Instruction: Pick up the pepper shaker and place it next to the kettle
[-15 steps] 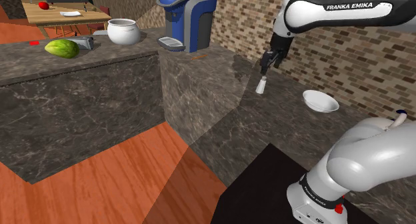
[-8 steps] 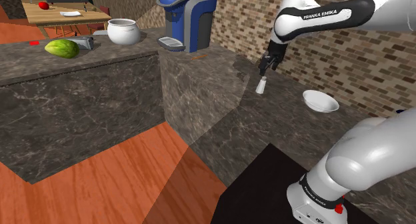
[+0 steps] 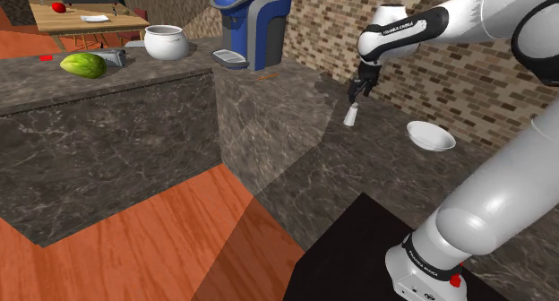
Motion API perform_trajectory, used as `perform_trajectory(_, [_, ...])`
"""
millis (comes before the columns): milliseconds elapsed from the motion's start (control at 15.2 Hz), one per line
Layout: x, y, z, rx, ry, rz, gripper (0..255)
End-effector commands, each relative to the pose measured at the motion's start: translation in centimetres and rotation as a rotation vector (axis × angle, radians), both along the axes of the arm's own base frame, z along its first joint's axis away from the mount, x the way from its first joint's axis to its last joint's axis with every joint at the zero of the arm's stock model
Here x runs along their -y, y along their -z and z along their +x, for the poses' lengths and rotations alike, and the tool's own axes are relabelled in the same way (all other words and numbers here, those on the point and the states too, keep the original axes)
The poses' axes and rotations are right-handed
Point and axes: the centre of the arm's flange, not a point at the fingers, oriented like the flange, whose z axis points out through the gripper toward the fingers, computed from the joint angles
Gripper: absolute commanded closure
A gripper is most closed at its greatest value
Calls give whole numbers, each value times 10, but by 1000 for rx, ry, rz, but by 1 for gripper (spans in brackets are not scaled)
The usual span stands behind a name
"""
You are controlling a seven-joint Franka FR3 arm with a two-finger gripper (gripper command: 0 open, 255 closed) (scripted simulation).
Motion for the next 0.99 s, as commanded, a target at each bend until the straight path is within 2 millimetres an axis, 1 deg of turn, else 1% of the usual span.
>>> perform_trajectory(0, [21,13,7,-3,3,-1,0])
perform_trajectory(264, [64,39,24,-8,11,-2,0])
perform_trajectory(726, [68,76,25,-8,11,-2,0])
perform_trajectory(792, [69,79,25,-8,11,-2,0])
perform_trajectory(924, [69,79,25,-8,11,-2,0])
